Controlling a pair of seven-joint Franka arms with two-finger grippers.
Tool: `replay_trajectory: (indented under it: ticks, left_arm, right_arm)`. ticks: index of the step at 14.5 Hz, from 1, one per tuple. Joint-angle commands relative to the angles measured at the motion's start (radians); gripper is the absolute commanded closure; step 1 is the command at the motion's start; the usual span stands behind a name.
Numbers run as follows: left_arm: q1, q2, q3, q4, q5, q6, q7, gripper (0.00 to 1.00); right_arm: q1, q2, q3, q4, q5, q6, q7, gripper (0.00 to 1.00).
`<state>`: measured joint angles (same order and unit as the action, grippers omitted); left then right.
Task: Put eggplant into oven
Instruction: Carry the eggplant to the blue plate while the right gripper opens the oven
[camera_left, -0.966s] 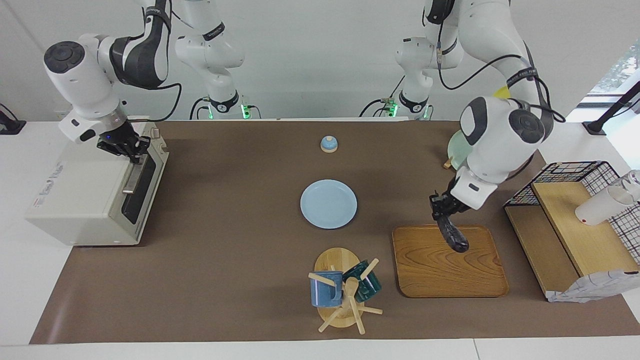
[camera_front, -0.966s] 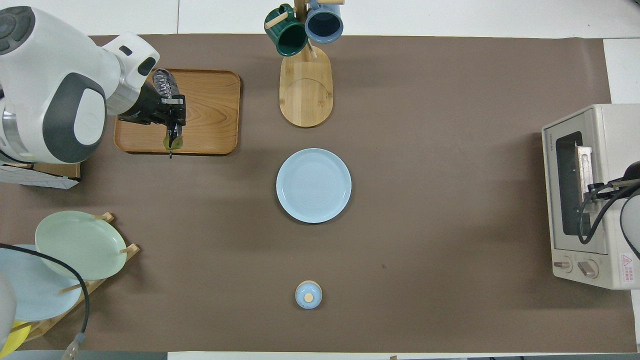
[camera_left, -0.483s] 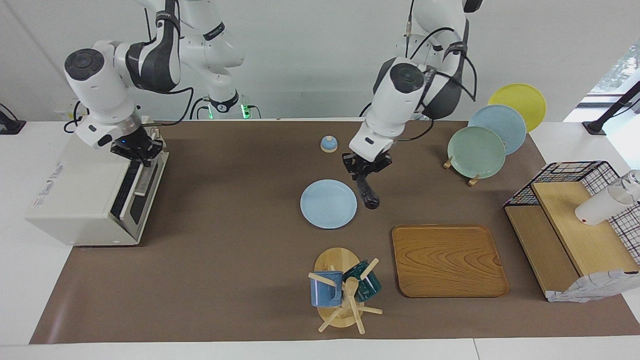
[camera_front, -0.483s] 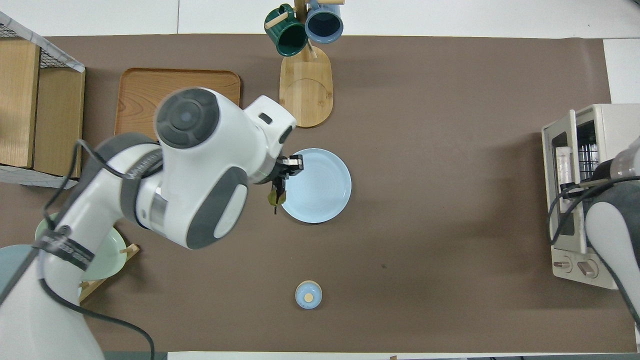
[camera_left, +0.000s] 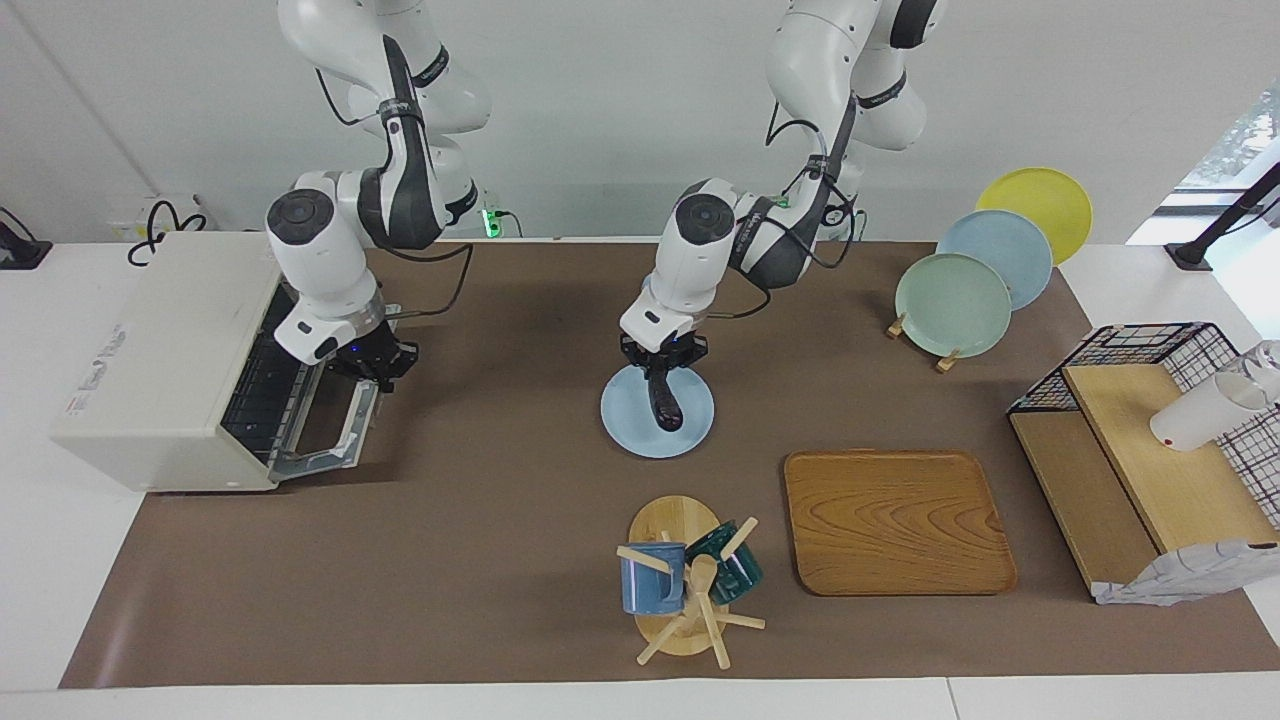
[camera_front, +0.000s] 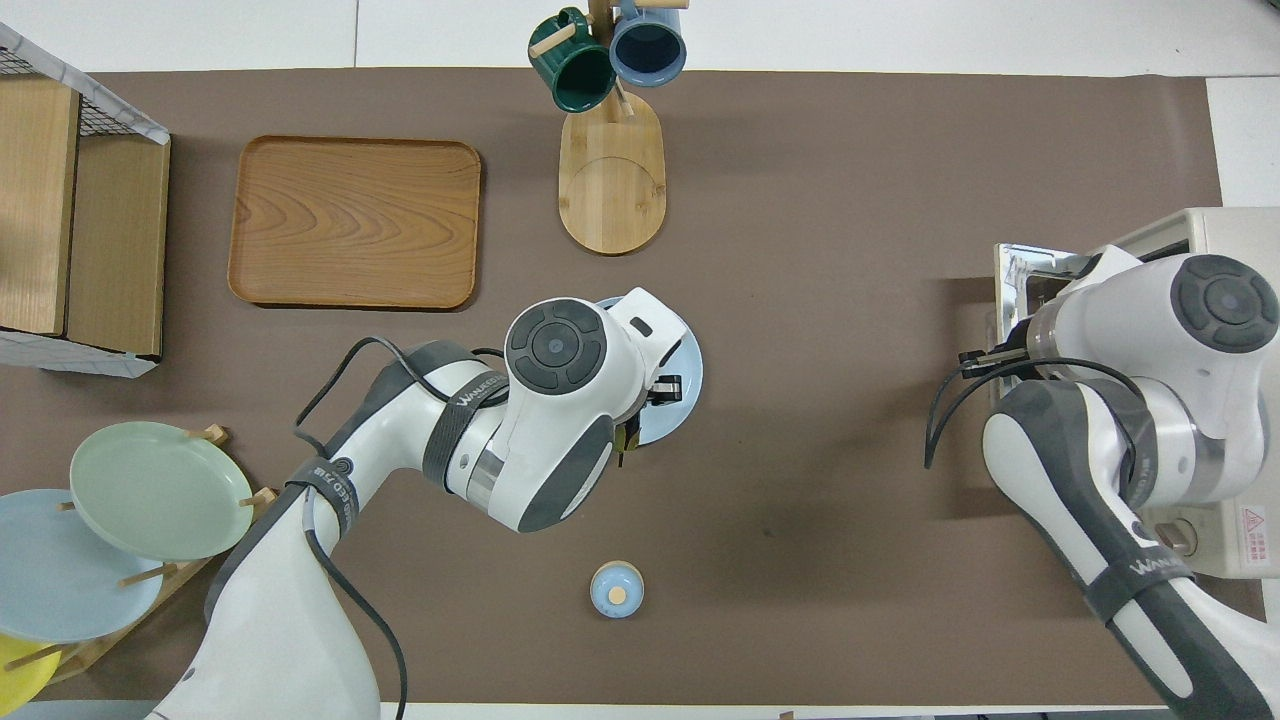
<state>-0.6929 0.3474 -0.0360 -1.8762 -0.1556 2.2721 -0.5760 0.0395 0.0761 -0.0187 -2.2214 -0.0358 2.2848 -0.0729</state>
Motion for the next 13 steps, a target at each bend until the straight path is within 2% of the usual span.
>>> replay_trajectory:
  ticks: [1,3,4,5,7,10,13]
  left_arm:
    - [-0.008,-0.004,0.019,0.008,-0.021,0.010,0.002,1.00]
    - [-0.005,-0.004,0.019,0.008,-0.021,0.006,0.002,1.00]
    - [-0.010,-0.005,0.022,0.009,-0.018,-0.002,-0.001,0.17]
    - [-0.005,-0.016,0.025,0.009,-0.018,-0.015,0.001,0.00]
    - [0.044,-0.059,0.033,0.040,-0.015,-0.101,0.019,0.00]
    - [0.183,-0.096,0.033,0.138,-0.013,-0.268,0.125,0.00]
    - [0.338,-0.128,0.034,0.175,-0.010,-0.373,0.276,0.00]
  right_arm:
    - [-0.007,0.057,-0.027,0.014,0.000,0.071,-0.015,1.00]
    - [0.069,0.060,-0.027,0.028,0.025,0.074,0.068,1.00]
    - [0.098,0.062,-0.027,0.038,0.027,0.073,0.120,1.00]
    - [0.127,0.063,-0.027,0.046,0.027,0.073,0.155,1.00]
    - [0.152,0.065,-0.027,0.060,0.027,0.064,0.163,1.00]
    - [0.212,0.065,-0.018,0.094,0.028,0.054,0.180,1.00]
    - [0.318,0.079,-0.014,0.155,0.030,0.004,0.249,1.00]
